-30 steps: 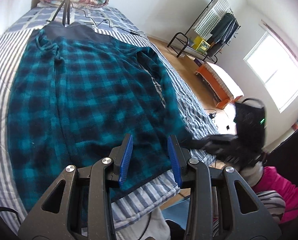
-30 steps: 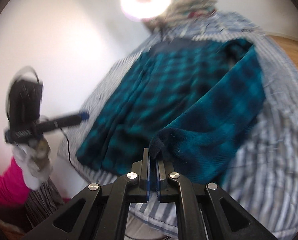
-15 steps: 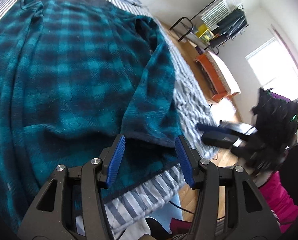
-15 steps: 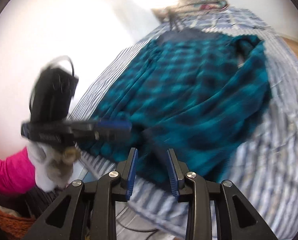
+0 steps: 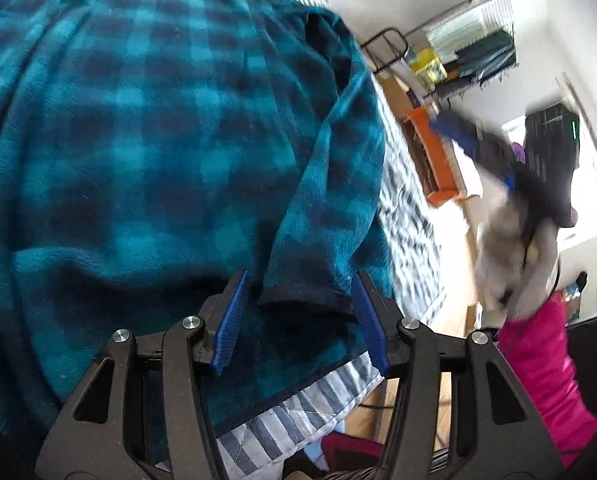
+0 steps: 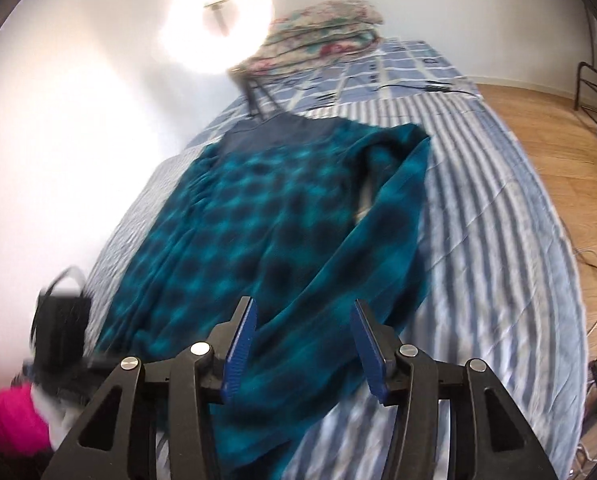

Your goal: Fold large clothes

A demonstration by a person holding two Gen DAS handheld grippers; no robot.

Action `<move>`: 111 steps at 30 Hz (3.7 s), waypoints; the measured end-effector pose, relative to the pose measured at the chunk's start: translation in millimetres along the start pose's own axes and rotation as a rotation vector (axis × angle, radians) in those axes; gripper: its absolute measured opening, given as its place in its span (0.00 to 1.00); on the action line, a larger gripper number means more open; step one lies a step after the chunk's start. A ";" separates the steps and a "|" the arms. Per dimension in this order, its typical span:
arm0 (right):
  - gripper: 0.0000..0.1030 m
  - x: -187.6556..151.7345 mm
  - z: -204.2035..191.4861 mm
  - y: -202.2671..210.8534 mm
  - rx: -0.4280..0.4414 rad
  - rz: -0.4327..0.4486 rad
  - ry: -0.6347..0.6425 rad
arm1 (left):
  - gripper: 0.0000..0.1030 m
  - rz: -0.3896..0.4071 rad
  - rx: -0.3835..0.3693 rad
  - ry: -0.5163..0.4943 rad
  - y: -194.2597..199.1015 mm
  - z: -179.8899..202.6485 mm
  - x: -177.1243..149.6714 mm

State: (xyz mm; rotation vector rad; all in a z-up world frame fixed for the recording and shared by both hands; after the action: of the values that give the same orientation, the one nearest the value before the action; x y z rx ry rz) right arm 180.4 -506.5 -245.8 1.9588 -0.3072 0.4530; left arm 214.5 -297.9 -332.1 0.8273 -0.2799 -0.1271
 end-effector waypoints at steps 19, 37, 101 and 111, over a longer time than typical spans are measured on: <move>0.49 135.5 105.5 -101.0 -0.180 0.013 -0.279 | 0.04 0.026 -0.044 -0.146 8.9 49.6 -23.9; 0.02 178.1 7.0 -94.7 -0.233 0.039 -0.024 | 0.04 0.001 -0.038 -0.136 7.4 44.7 -38.6; 0.07 -161.4 -46.4 -37.3 0.014 -0.265 -0.037 | 0.02 -0.016 0.095 -0.047 -12.7 15.0 -39.7; 0.28 -96.4 -48.0 21.1 0.050 -0.008 0.059 | 0.08 0.109 0.151 -0.203 31.6 50.3 -55.0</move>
State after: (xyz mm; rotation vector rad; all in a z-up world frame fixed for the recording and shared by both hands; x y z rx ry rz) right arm 77.1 -470.6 -253.6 1.9910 -0.2524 0.5165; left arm 147.3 -300.2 -287.1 0.9488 -0.5301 -0.0886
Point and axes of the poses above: each gripper's, at about its wrist camera, not at the fingertips, and y roughly against the way its jaws point, z to its right, x to its top, the point moved 7 cm from there along -y, roughly the way its jaws point, and after that the axes turned 5 degrees about -z, right-handed, at the moved point
